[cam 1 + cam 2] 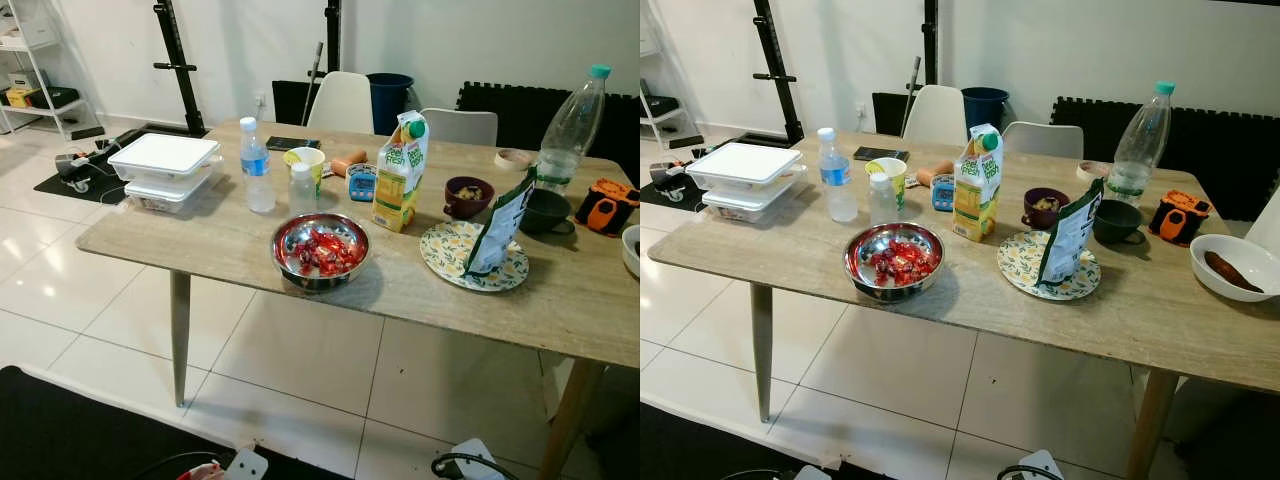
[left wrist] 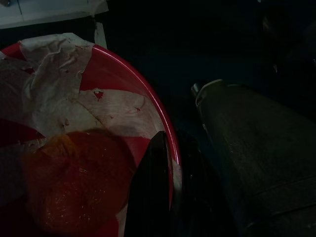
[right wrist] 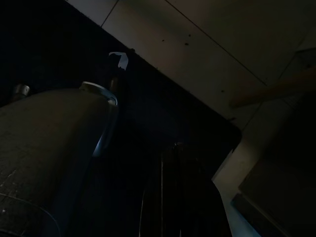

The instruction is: Restocking fridge

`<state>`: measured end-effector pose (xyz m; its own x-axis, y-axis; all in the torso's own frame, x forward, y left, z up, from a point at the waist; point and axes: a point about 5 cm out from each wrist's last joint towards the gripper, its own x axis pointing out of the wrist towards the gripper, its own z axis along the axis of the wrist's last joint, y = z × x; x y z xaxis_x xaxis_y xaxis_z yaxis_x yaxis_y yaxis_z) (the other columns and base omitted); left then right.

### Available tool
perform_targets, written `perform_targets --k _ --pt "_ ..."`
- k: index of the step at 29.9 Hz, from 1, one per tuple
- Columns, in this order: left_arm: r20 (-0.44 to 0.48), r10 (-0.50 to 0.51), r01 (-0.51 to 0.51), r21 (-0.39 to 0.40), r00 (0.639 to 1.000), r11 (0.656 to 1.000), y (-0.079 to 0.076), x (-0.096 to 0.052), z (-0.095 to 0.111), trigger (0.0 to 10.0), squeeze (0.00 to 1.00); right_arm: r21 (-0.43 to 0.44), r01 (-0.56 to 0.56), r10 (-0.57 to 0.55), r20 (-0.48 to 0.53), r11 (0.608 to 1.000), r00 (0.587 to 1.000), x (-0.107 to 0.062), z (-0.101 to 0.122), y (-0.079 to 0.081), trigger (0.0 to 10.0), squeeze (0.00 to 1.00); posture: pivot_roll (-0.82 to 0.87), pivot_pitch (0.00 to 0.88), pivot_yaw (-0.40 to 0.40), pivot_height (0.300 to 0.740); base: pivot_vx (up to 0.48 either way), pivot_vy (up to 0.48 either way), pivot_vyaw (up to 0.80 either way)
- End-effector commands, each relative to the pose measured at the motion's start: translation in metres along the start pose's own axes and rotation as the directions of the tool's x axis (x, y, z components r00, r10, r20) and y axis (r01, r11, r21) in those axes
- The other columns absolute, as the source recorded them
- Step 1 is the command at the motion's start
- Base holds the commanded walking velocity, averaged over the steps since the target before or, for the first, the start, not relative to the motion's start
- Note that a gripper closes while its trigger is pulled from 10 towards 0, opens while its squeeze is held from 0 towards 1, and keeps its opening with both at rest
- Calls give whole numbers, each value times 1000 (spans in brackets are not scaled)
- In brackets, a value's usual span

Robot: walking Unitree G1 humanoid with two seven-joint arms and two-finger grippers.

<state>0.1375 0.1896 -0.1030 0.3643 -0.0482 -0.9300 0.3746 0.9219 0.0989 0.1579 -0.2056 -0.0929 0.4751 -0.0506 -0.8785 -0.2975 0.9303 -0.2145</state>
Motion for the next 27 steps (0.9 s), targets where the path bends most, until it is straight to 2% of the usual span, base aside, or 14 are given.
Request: perform_targets --k 1,27 --pt "-14 -9 9 7 1000 1000 -4 0 -4 10000 0 -4 2 -2 -21 1000 1000 -1 -5 -1 10000 0 -72 0 -7 740 0 0 0" --pt "-11 -4 4 20 1000 1000 -1 0 -2 10000 0 -12 -1 1 -24 1000 1000 -1 -6 0 10000 0 -73 0 -4 740 0 0 0"
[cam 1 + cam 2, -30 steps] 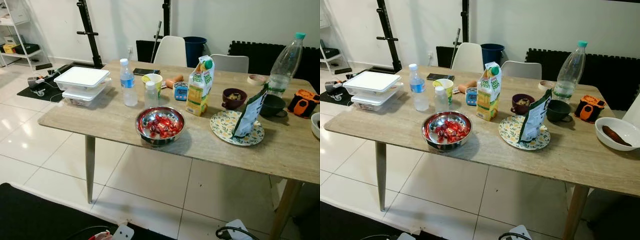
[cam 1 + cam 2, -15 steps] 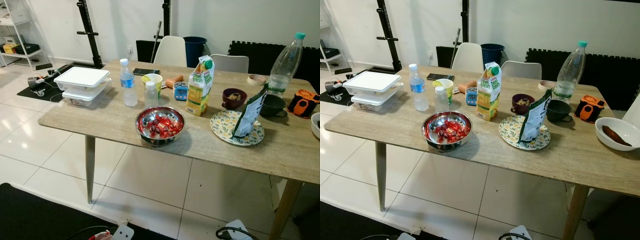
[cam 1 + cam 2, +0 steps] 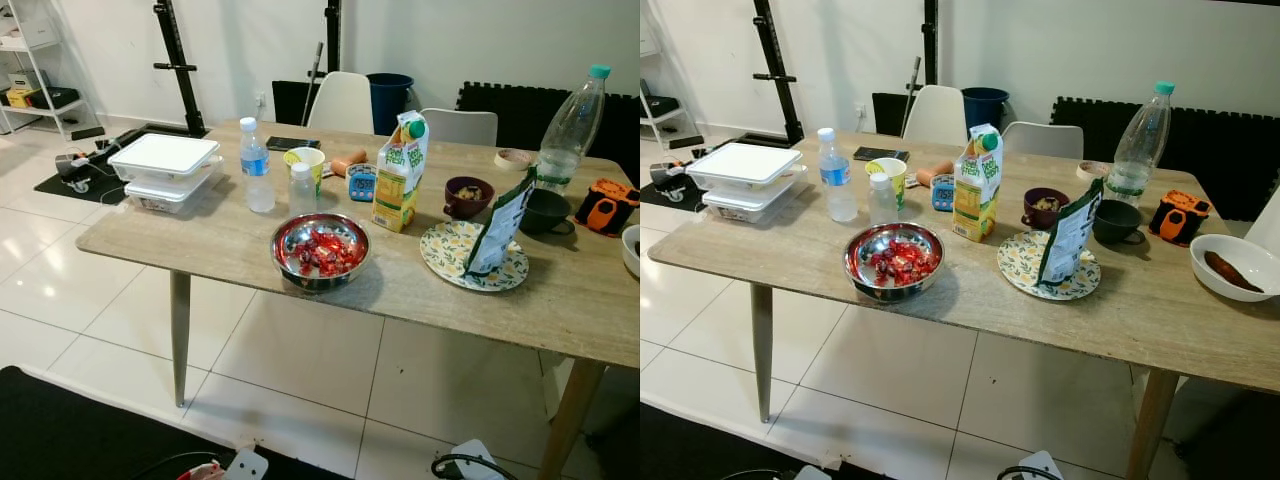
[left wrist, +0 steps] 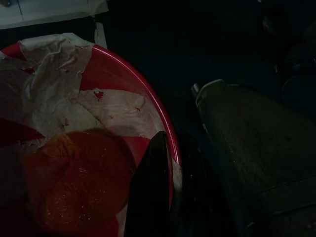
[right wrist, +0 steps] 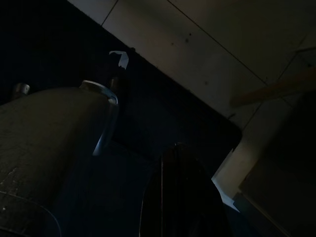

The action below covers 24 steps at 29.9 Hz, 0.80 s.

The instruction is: Restocking fridge

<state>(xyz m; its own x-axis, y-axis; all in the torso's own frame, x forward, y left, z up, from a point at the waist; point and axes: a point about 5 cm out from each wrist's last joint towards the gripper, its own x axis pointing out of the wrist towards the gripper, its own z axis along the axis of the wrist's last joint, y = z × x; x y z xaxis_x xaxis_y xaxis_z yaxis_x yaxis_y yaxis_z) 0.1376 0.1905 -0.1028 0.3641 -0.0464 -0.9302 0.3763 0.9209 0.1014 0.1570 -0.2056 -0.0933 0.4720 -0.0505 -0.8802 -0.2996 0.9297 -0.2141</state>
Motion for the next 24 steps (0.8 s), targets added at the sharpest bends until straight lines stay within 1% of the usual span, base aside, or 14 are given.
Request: perform_targets --k 1,24 --pt "-9 -6 6 16 1000 1000 -2 0 -2 10000 0 -10 0 0 -21 1000 1000 -1 -5 -1 10000 0 -73 0 -4 740 0 0 0" --pt "-4 -13 13 5 1000 1000 -4 1 -1 10000 0 -7 1 -1 -19 1000 1000 0 -3 -1 10000 0 -73 0 -4 740 0 0 0"
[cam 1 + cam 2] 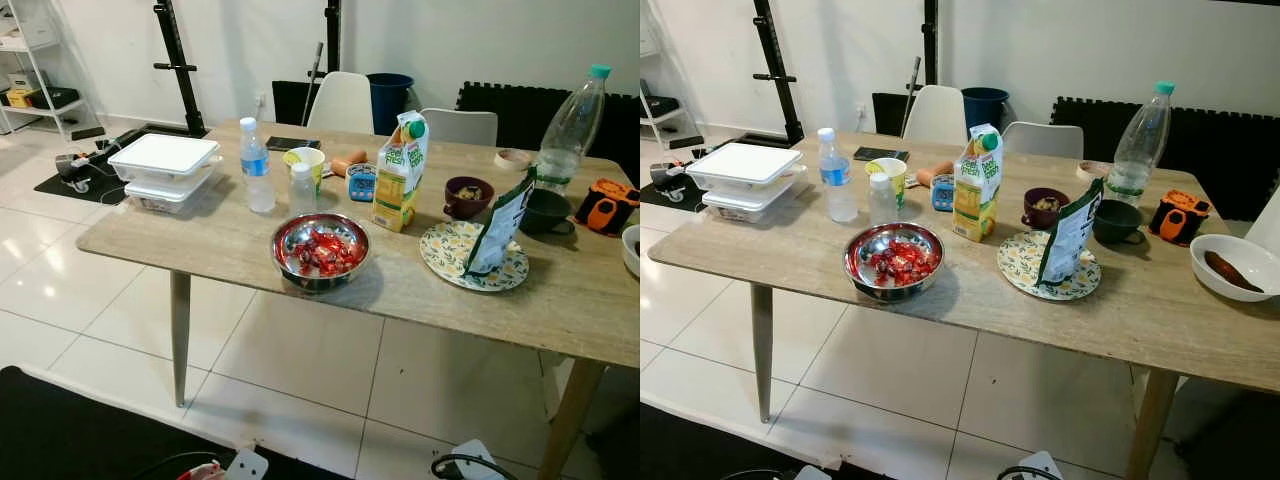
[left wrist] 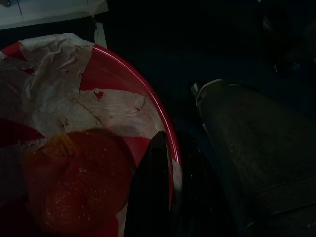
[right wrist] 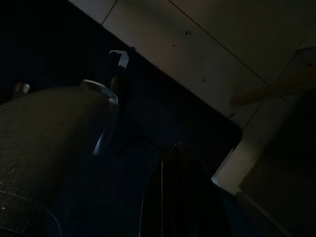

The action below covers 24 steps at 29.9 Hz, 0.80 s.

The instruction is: Restocking fridge

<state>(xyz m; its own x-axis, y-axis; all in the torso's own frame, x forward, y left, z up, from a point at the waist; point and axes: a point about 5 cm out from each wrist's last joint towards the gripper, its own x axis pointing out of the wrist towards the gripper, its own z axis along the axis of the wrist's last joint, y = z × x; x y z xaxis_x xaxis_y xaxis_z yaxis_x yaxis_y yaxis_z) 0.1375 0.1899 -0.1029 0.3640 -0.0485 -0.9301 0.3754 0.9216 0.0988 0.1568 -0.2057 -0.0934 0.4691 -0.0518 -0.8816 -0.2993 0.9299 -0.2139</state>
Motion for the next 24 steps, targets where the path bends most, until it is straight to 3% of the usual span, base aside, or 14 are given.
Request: perform_targets --k 1,24 --pt "-5 -11 11 7 1000 1000 -4 0 -1 10000 0 -7 1 -2 -16 1000 1000 0 -3 -2 10000 0 -73 0 -4 740 0 0 0" --pt "-7 -13 13 4 1000 1000 -5 0 -2 10000 0 -5 9 -9 -21 1000 1000 -1 -4 -9 10000 0 -74 0 -6 740 0 0 0"
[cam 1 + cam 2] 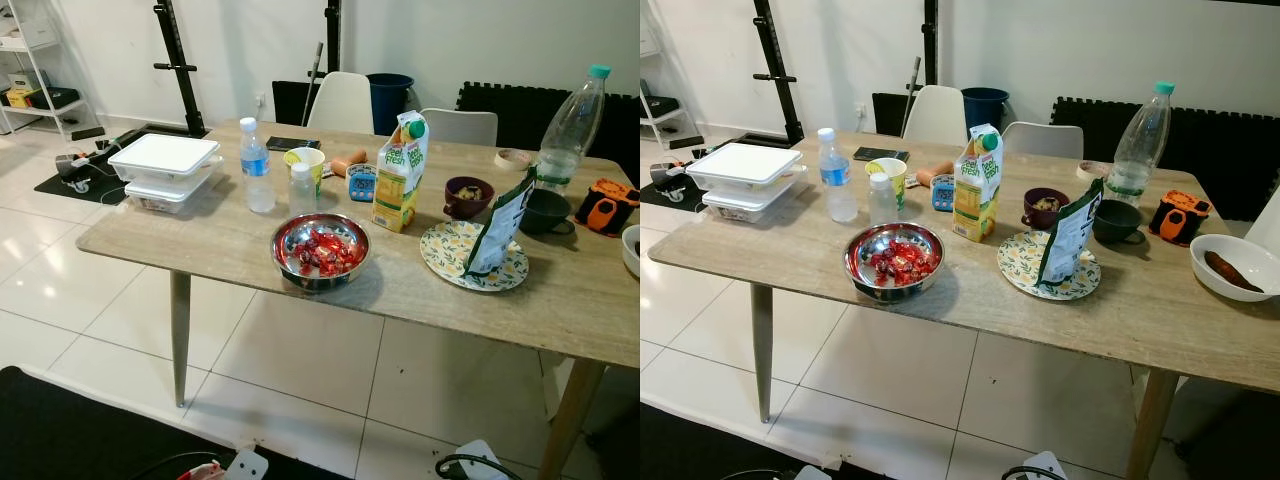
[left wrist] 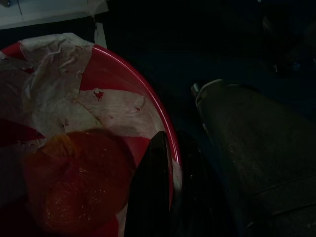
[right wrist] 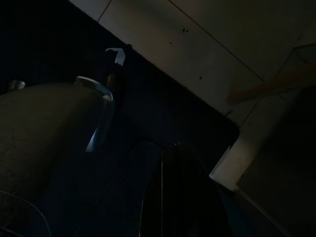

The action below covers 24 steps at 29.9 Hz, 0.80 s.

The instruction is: Restocking fridge

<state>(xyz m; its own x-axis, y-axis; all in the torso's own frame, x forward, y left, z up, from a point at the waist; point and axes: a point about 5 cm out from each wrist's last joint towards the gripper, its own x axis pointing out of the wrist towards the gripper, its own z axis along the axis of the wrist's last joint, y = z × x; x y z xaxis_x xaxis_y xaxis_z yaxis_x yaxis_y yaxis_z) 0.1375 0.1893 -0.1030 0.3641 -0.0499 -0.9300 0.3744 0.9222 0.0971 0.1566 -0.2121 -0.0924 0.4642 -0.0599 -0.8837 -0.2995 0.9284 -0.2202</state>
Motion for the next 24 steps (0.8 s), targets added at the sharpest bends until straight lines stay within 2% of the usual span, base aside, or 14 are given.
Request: perform_targets --k 1,22,24 --pt "-7 -12 12 5 1000 1000 -4 0 -2 10000 0 -2 4 -4 -14 1000 1000 0 -3 -3 10000 0 -74 0 -6 740 0 0 0" --pt "-9 -8 8 14 1000 1000 -3 0 -2 10000 0 -13 2 -2 -22 1000 1000 -1 -4 -4 10000 0 -73 0 -9 740 0 0 0" --pt "-8 -9 10 14 1000 1000 -3 0 -2 10000 0 -15 -2 2 -23 1000 1000 -1 -5 0 10000 0 -73 0 -9 740 0 0 0"
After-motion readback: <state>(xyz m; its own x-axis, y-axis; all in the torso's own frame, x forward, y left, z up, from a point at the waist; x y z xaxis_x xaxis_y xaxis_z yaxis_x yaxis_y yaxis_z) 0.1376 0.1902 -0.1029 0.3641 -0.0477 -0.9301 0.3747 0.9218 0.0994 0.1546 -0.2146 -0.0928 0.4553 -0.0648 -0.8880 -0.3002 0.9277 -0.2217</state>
